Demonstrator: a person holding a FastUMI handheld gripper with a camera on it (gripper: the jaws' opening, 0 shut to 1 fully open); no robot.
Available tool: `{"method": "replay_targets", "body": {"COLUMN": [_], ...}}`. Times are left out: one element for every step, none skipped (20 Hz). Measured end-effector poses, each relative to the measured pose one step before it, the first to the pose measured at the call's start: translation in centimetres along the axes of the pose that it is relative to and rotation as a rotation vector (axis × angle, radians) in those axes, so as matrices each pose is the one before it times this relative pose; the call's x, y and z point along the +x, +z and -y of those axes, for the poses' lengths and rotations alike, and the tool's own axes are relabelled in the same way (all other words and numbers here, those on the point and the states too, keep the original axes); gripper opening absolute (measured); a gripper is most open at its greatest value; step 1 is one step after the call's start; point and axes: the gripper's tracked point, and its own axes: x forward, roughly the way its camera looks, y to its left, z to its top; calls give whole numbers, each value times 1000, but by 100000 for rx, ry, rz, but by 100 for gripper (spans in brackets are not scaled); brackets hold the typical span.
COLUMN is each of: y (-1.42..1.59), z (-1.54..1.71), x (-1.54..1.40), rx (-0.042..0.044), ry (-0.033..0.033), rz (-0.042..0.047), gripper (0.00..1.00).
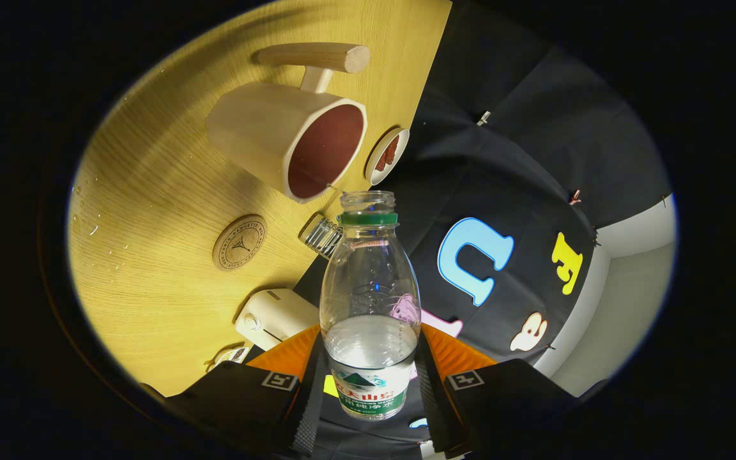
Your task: Take the bottle from table, then pour the juice into the cup, finally place the bottle on the coaster
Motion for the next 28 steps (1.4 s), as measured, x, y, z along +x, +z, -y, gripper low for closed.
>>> {"method": "replay_targets", "body": {"y": [-52,-125,-50,-65,-136,-122,-157,16,-83,-48,-79,-98,-128,41,103,205,201,396,453,373,367,243,210,53,206,191,27,75], "z": [-92,-299,-435,-246,-360,-430,-396,-366,-443,-267,-265,-276,-177,-142,-150,-187,-283,-125,153,251,196,114,65,45,267,401,654,469], "x": [-26,145,-103,201,45,8,-266,-278,-258,34,-100,-32,-92,6,-140,-86,-259,-238,-295,-247,-42,79,-73,-162,-461,-409,-370,-143], "rx": [1854,2943,3997,4431,5172,5673,5527,5931,6521,6826,7136,7346,7229,6998,6739,6766,7136,7123,6574,6030,6204,6446,6242,5889,5125,4310,4068,4009], "ry": [357,748,1151,1300,1658,1664,1306,1067,1147,1350,1555,1644,1234,1196,1184,1305,1810,1157,310,-78,388,784,910,909,436,-213,-537,-698], "rz": [-395,-463,-550,-1034,-1251,-1403,-1348,-760,-307,-338,-331,-398,-510,25,430,672,1222,1775,2004,2012,2010,1760,1745,1805,1827,1826,1224,912], "gripper": [69,69,69,69,69,69,69,70,70,70,70,70,70,70,70,70,70,70,70,70,70,70,70,70,70,70,70,70]}}
